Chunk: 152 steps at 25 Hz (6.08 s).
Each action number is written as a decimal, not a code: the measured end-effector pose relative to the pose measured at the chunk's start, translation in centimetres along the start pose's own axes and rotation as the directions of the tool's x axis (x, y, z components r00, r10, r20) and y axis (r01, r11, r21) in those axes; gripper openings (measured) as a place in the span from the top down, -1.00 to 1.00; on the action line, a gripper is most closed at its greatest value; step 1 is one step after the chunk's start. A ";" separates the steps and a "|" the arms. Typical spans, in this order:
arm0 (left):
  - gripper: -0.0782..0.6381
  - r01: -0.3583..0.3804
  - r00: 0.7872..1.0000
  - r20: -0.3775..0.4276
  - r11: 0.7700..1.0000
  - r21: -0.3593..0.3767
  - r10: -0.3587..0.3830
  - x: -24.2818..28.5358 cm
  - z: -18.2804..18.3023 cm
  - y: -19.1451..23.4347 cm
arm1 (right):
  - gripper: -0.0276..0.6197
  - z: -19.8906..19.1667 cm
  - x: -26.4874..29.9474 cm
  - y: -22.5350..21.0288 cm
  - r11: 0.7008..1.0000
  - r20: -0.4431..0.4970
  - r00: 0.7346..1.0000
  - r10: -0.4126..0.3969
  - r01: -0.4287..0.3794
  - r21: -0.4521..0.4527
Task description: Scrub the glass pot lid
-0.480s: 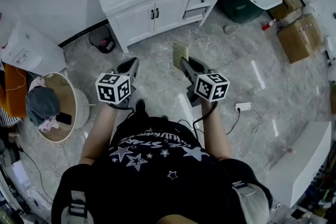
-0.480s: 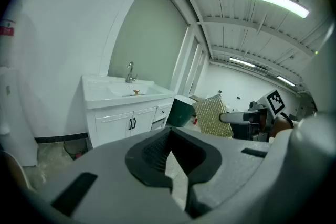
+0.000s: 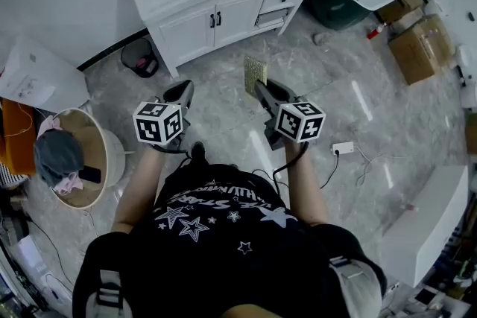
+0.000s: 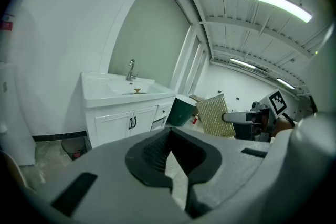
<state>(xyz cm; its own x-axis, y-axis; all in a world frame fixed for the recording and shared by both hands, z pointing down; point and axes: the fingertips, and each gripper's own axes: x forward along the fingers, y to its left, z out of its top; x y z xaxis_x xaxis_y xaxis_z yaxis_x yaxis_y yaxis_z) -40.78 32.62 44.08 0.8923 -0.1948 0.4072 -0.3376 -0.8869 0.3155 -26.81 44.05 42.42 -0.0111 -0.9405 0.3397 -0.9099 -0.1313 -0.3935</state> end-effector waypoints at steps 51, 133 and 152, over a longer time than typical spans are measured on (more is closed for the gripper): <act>0.76 -0.056 0.996 -0.076 0.992 -0.111 0.048 24.7 11.7 14.2 | 0.72 15.9 22.0 -22.4 0.995 -0.001 1.000 -0.012 0.012 0.095; 0.76 -0.243 0.966 -0.027 0.869 -0.430 0.257 47.6 27.2 41.1 | 0.72 25.7 71.1 -42.6 0.717 -0.692 0.614 -0.380 -0.277 -0.639; 0.76 -0.295 0.946 -0.026 0.822 -0.486 0.324 46.4 25.9 40.4 | 0.72 21.3 73.4 -36.6 0.660 -0.803 0.504 -0.319 -0.490 -0.570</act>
<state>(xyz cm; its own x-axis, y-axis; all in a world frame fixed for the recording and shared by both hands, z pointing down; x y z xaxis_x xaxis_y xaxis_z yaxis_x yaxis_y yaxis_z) -5.24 -23.09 53.58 0.7266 -0.4610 0.5094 -0.6868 -0.4681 0.5561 14.48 -26.89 63.60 -0.0481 -0.1806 0.9824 -0.8310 0.5529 0.0610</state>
